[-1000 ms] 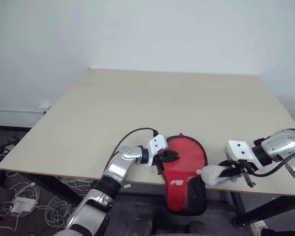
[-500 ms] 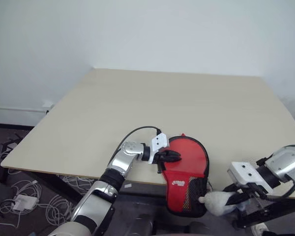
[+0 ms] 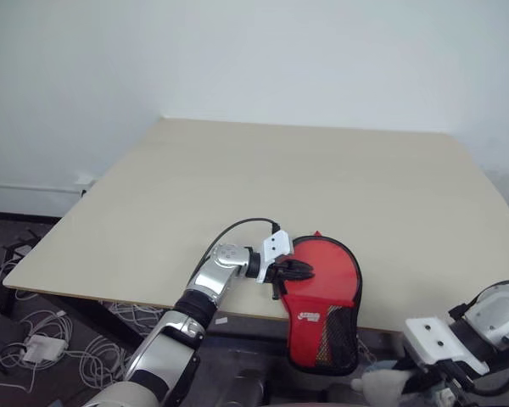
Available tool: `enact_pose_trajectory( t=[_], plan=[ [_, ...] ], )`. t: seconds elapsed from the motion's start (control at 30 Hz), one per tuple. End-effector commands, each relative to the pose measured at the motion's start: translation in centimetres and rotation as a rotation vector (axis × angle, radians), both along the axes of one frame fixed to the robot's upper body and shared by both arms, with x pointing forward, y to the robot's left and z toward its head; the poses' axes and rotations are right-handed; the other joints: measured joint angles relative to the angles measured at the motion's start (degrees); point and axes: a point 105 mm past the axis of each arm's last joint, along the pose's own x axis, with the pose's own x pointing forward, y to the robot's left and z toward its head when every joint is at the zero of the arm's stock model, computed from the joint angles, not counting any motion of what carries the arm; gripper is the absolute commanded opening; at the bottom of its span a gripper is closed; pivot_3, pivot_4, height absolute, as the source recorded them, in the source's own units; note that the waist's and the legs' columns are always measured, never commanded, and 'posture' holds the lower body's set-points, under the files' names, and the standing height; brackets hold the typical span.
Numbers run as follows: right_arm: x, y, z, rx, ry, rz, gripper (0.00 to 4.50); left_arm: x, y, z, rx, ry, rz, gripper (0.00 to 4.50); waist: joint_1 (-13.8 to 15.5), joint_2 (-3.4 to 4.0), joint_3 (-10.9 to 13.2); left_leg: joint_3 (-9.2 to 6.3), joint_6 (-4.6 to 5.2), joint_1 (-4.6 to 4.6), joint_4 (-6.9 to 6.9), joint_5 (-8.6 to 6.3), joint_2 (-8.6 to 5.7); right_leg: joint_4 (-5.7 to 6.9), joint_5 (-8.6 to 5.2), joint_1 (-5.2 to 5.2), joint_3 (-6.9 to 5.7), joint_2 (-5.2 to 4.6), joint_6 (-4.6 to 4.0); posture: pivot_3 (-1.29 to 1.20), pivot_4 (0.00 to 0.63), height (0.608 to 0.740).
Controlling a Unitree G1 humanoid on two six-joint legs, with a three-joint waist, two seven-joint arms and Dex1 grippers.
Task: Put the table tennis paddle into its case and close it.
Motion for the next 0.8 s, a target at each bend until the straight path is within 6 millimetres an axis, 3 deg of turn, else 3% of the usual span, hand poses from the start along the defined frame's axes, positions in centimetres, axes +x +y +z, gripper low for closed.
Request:
enact_pose_trajectory(
  t=[0.03, 0.5, 0.6, 0.8],
  plan=[
    [-0.7, 0.2, 0.8, 0.005, 0.003, 0.046, 0.24, -1.9, 0.8, -3.9, 0.131, 0.099, -0.024, 0.58, -0.02, -0.03, -0.07, 0.0, 0.0, 0.01, 0.0, -0.01, 0.0, 0.0, -0.02, 0.01, 0.0, -0.01, -0.04, 0.0, 0.0, 0.734],
    [-2.8, 1.7, 3.3, 0.086, 0.058, 0.111, 0.24, -1.7, 0.7, -3.9, 0.131, 0.096, -0.005, 0.58, 0.01, -0.07, -0.08, -0.13, 0.08, 0.02, 0.08, -0.08, 0.0, -0.05, -0.04, 0.1, -0.02, -0.06, 0.0, 0.0, 0.0, 0.734],
    [-2.2, 1.9, 3.6, 0.1, 0.038, 0.1, 0.24, -1.2, 0.8, -3.8, 0.129, 0.087, 0.016, 0.58, -0.03, -0.06, -0.08, -0.15, 0.09, 0.04, 0.1, -0.1, 0.0, -0.05, -0.06, 0.13, -0.01, -0.09, -0.03, 0.0, 0.0, 0.734],
    [1.4, 1.5, 4.3, 0.098, -0.039, 0.04, 0.24, -0.2, 1.2, -3.2, 0.119, 0.058, 0.071, 0.58, -0.09, -0.08, -0.07, -0.17, 0.08, 0.07, 0.14, -0.11, 0.0, -0.06, -0.08, 0.16, -0.02, -0.18, -0.07, 0.0, 0.0, 0.734]
  ],
)
